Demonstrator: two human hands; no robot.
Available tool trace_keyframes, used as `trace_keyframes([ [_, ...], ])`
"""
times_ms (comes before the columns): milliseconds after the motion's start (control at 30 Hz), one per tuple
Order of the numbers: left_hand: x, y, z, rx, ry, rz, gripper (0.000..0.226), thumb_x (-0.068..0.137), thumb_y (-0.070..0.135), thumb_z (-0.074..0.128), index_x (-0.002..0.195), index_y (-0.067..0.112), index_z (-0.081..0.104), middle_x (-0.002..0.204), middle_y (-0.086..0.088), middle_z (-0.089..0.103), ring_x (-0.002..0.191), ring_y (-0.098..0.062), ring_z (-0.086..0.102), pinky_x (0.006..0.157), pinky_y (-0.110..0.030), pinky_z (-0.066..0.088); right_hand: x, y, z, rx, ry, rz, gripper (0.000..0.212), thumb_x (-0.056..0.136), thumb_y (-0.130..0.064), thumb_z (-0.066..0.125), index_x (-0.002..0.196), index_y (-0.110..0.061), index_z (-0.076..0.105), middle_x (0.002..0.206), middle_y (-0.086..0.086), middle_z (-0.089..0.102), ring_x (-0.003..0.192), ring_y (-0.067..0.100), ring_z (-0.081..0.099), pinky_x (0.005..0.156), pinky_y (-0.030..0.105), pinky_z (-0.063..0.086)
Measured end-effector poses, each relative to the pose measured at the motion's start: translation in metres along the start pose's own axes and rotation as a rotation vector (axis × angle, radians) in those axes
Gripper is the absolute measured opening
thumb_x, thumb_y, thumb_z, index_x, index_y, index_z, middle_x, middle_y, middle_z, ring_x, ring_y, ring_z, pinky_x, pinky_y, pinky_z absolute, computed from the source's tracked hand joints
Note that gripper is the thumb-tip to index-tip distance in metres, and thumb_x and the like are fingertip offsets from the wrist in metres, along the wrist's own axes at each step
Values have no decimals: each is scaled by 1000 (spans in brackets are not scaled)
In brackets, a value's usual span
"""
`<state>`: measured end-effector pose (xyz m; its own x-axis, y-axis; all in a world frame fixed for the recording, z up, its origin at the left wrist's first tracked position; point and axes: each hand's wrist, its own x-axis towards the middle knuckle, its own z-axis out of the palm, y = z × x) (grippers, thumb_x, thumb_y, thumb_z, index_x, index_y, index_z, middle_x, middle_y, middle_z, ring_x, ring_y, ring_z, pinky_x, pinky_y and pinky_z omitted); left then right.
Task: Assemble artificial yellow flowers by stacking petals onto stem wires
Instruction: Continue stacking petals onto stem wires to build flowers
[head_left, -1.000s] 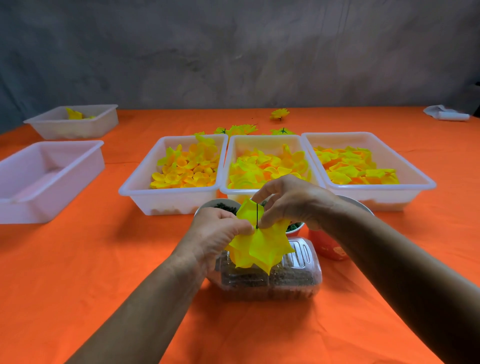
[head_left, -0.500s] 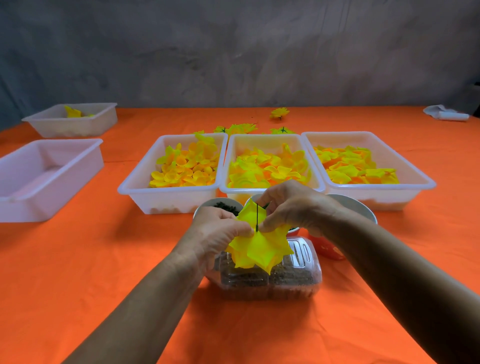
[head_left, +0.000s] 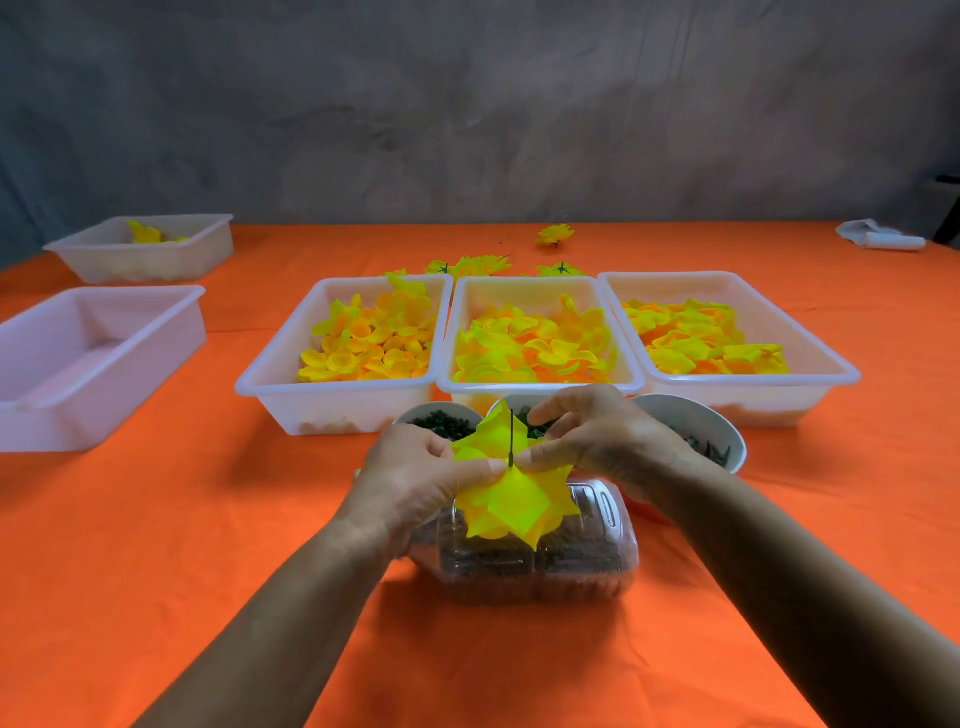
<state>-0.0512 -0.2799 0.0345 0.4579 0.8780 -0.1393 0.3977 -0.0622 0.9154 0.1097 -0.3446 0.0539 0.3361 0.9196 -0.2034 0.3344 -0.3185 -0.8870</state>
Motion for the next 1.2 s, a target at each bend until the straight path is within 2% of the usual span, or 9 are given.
trace_keyframes([
  [67,-3,-1,0,136,118,66,60,51,41,87,41,17,32,42,9,35,51,-20,34,69,-38,25,-2,4,2,-68,87,-135,34,63,-12,86,84,-30,65,80,-4,57,67,8,56,58,22,48],
  [167,-6,-5,-1,236,258,146,55,66,41,81,41,17,39,38,10,38,53,-17,43,70,-37,33,-4,11,4,-140,151,-324,33,63,-17,86,76,-40,65,76,-24,60,75,4,52,64,19,42],
  [333,-9,-9,-2,219,315,258,31,62,24,85,78,27,58,98,6,61,103,-19,53,92,-35,41,-7,19,6,-157,195,-503,25,65,-10,84,75,-29,72,94,-9,59,93,1,54,74,7,37],
  [467,-12,-9,3,266,260,573,22,68,7,80,79,26,74,114,7,60,111,-9,44,91,-27,40,-6,19,9,-251,155,-564,13,75,-6,76,77,-19,77,97,-13,62,101,7,56,86,15,41],
  [567,-13,-15,6,267,224,597,11,75,13,76,80,22,78,111,11,64,110,-7,46,76,-35,50,-7,23,7,-200,89,-551,10,78,-10,74,82,-19,78,102,-11,65,101,-2,57,82,5,39],
  [700,-15,-18,7,163,216,585,9,72,18,80,76,26,77,109,14,63,112,-4,47,59,-14,47,-6,29,6,-166,57,-534,11,76,-20,77,81,-30,76,106,-12,64,104,-5,54,82,5,39],
  [800,-11,-23,9,150,228,614,6,71,19,80,74,23,77,107,11,65,112,-8,48,71,-13,45,-4,35,9,-96,58,-539,19,74,-21,78,75,-39,73,107,-9,65,105,-3,54,86,15,43],
  [967,-7,-29,15,113,222,626,4,72,15,79,72,18,77,101,10,68,109,-16,51,67,-11,42,-1,45,18,-2,125,-549,19,73,-20,79,77,-39,75,106,-7,65,110,10,55,88,36,48],
  [1200,-9,-25,17,105,276,685,14,66,46,75,67,34,68,81,16,69,93,-12,60,80,-35,47,-4,45,13,-65,77,-491,15,79,-24,75,93,-28,75,115,-6,62,114,5,52,88,28,47],
])
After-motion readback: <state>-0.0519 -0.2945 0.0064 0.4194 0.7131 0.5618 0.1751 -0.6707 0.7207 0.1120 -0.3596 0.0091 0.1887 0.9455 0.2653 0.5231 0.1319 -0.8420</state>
